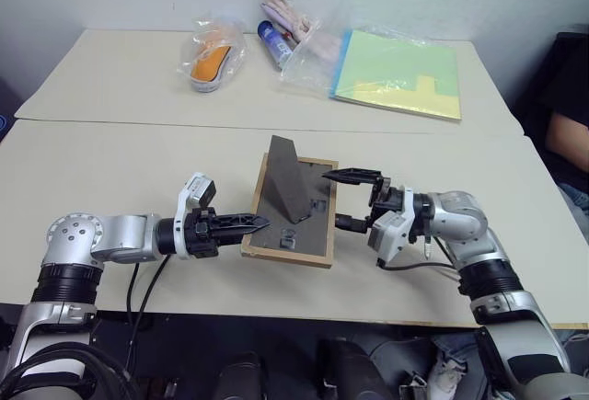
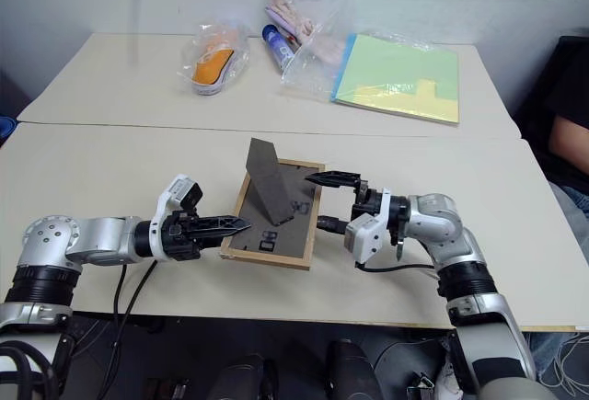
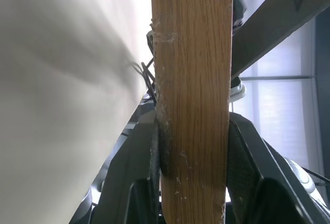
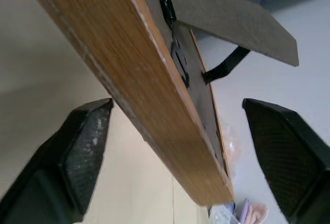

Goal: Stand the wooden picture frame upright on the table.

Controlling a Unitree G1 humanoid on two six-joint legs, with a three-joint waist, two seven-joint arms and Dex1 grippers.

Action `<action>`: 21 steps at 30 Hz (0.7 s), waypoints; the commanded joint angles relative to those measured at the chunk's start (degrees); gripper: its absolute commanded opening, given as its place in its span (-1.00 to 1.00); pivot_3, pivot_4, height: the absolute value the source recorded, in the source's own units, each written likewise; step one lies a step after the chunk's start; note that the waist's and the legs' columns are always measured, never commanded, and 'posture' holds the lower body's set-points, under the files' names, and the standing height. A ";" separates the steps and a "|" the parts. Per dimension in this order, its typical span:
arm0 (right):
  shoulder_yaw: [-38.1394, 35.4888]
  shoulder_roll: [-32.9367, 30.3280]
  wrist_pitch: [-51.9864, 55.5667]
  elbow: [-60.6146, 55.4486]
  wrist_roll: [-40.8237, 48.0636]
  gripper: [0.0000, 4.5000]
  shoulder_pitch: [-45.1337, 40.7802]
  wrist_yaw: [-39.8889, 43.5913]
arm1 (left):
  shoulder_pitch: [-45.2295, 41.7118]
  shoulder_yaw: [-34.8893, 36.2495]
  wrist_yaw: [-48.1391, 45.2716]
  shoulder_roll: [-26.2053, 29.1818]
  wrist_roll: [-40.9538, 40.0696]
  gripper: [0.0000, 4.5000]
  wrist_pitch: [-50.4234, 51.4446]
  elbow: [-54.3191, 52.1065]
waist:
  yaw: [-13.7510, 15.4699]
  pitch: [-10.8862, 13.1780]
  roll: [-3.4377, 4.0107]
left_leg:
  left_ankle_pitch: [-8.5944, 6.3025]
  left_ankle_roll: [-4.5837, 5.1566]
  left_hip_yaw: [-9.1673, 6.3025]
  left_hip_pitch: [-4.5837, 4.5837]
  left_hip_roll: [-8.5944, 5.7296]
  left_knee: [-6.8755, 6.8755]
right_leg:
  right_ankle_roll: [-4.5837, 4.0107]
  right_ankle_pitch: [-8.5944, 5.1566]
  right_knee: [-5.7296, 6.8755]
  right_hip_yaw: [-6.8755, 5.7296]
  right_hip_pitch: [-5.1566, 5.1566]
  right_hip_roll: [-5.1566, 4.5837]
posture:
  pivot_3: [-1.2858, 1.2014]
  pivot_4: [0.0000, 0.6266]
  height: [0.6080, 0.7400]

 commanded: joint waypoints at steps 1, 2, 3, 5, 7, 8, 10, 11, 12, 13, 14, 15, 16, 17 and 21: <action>0.84 0.23 -0.61 -0.53 -1.09 0.23 -0.76 -4.66 | -0.83 0.63 -2.60 0.74 -2.55 -0.44 -0.23 -1.86 | 0.00 0.00 0.00 | 0.00 0.00 0.00 0.00 0.00 0.00 | 0.00 0.00 0.00 0.00 0.00 0.00 | 0.03 -0.52 1.00; 0.92 0.11 0.31 -0.62 -1.11 0.08 -0.58 -5.61 | -0.46 0.76 -2.33 1.03 -2.55 -0.44 -0.63 -2.80 | 0.00 0.00 0.00 | 0.00 0.00 0.00 0.00 0.00 0.00 | 0.00 0.00 0.01 0.00 0.00 0.00 | 0.03 -0.52 1.00; 1.04 -0.06 0.73 -0.53 -1.43 -0.07 -0.33 -6.63 | 0.48 1.24 -1.73 1.03 -2.55 -0.44 -1.53 -4.46 | 0.01 0.00 0.00 | 0.00 0.00 0.00 -0.01 0.00 0.00 | 0.00 0.00 0.01 0.00 0.00 0.00 | 0.03 -0.52 1.00; 1.00 -0.36 1.38 -0.24 -2.38 -0.19 0.18 -8.54 | 2.31 2.49 -0.81 0.50 -2.55 -0.44 -3.41 -7.44 | 0.00 0.00 0.00 | 0.00 0.00 0.00 0.00 0.00 0.00 | 0.00 0.00 0.00 0.00 0.00 0.00 | 0.03 -0.52 1.00; 1.00 -0.51 1.96 0.03 -2.91 -0.19 0.29 -10.01 | 3.89 3.76 -0.05 -0.25 -2.55 -0.44 -5.72 -10.89 | 0.00 0.00 0.00 | 0.00 0.01 -0.01 -0.01 0.01 0.00 | 0.00 0.00 -0.01 0.01 0.00 -0.01 | 0.03 -0.52 1.00; 0.85 -0.58 2.52 0.11 -2.91 -0.19 0.41 -10.72 | 4.52 4.13 0.35 -0.66 -2.55 -0.44 -6.59 -12.06 | 0.00 0.00 0.00 | 0.00 0.00 -0.01 -0.01 0.02 0.00 | 0.00 0.00 -0.02 0.00 0.00 -0.01 | 0.03 -0.52 1.00; 0.75 -0.91 2.94 0.30 -3.30 -0.19 0.54 -11.98 | 5.75 5.32 0.40 -1.19 -2.55 -0.44 -8.52 -15.46 | -0.01 0.00 0.00 | 0.00 0.00 -0.02 0.00 0.02 0.00 | 0.00 0.00 -0.03 0.01 0.00 -0.01 | 0.03 -0.52 1.00; 0.72 -1.04 3.08 0.33 -3.25 -0.19 0.51 -12.49 | 6.43 6.33 -0.49 -1.16 -2.55 -0.28 -9.20 -17.21 | 0.00 0.00 0.01 | 0.00 0.00 -0.02 0.00 0.02 0.00 | 0.00 0.00 -0.06 0.01 0.00 -0.01 | 0.03 -0.52 1.00; 0.76 -1.19 3.15 0.34 -3.24 -0.19 0.49 -12.93 | 7.03 7.07 -0.99 -1.22 -2.55 -0.11 -9.87 -18.62 | 0.00 0.01 -0.01 | 0.00 0.00 -0.02 0.00 0.01 0.00 | 0.00 0.00 -0.05 0.01 0.00 -0.02 | 0.03 -0.52 1.00; 0.92 -1.37 3.32 0.31 -3.06 -0.22 0.34 -13.29 | 7.94 8.28 0.82 -1.68 -2.55 0.05 -11.64 -19.98 | -0.01 0.01 -0.02 | 0.00 0.00 -0.04 -0.01 0.04 0.01 | -0.01 0.00 -0.05 0.00 0.00 -0.01 | 0.03 -0.52 1.00; 1.02 -1.54 3.63 0.24 -2.58 -0.28 0.01 -13.67 | 9.06 10.17 1.92 -1.34 -2.55 0.16 -13.14 -21.11 | 0.01 0.02 0.02 | 0.00 0.00 -0.03 -0.02 0.02 0.02 | -0.01 0.00 -0.05 0.00 0.00 -0.02 | 0.03 -0.52 1.00; 1.17 -1.75 4.02 0.15 -2.03 -0.36 -0.29 -13.88 | 10.20 11.78 2.89 -0.20 -2.55 0.32 -14.25 -22.07 | -0.06 0.02 0.02 | 0.00 0.00 -0.03 -0.01 -0.01 0.02 | -0.01 0.00 -0.07 0.01 0.01 -0.04 | 0.03 -0.52 1.00; 1.37 -1.94 4.59 0.01 -1.23 -0.39 -0.46 -13.83 | 11.46 13.96 4.30 0.53 -2.55 0.46 -15.81 -22.77 | -0.19 0.02 0.01 | 0.00 0.00 -0.03 0.00 0.01 0.01 | -0.01 0.00 -0.06 0.01 0.00 -0.03 | 0.03 -0.52 1.00; 1.46 -2.11 5.03 -0.26 -0.30 -0.42 -0.52 -13.72 | 12.60 16.25 5.38 1.19 -2.55 0.57 -17.23 -23.01 | -0.46 0.04 0.04 | 0.01 -0.01 -0.03 0.00 0.05 0.01 | -0.01 -0.01 -0.07 0.01 0.00 0.01 | 0.03 -0.52 1.00; 4.58 -3.36 13.52 -5.39 13.60 -0.43 1.83 -5.48 | 19.02 24.61 0.34 7.81 5.32 0.57 -20.99 -26.66 | -0.85 0.06 0.05 | 0.01 -0.02 -0.04 0.00 0.08 -0.01 | -0.07 -0.04 -0.09 0.00 -0.01 0.01 | 0.03 -0.52 1.00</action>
